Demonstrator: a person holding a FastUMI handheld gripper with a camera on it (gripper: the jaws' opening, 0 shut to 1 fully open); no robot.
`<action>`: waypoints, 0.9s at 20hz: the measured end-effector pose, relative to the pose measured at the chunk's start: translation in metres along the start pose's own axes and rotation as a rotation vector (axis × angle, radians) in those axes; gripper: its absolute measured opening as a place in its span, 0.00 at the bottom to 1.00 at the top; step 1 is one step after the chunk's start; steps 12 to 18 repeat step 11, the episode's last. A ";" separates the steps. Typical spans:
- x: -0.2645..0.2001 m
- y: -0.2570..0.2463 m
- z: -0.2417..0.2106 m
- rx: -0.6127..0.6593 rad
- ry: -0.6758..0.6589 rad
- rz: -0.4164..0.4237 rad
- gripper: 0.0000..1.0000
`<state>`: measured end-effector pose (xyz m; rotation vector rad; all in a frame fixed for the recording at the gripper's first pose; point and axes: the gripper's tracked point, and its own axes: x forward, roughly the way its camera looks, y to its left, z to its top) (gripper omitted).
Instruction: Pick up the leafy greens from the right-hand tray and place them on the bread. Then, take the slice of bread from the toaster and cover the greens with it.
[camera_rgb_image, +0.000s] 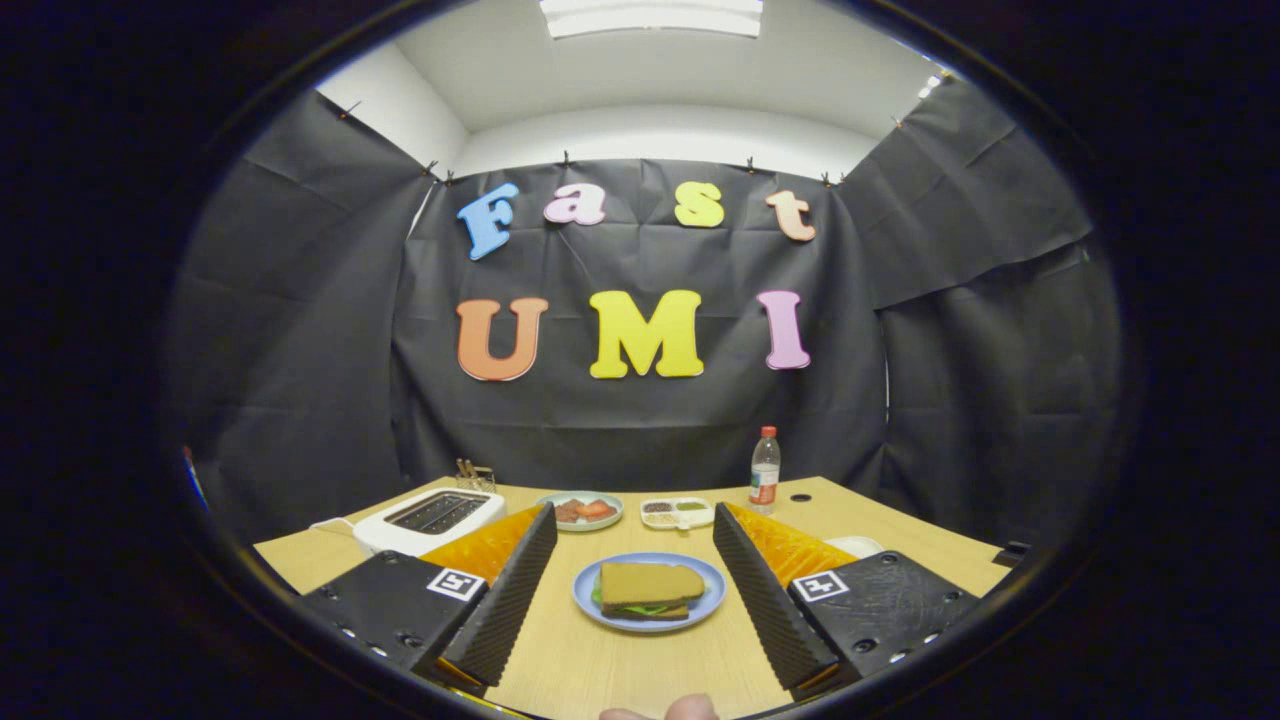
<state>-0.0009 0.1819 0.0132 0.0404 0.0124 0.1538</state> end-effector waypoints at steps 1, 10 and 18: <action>-0.001 -0.002 0.002 -0.002 -0.003 -0.003 0.96; -0.006 -0.010 0.008 -0.019 -0.016 -0.019 0.96; -0.008 -0.010 0.009 -0.018 -0.015 -0.017 0.96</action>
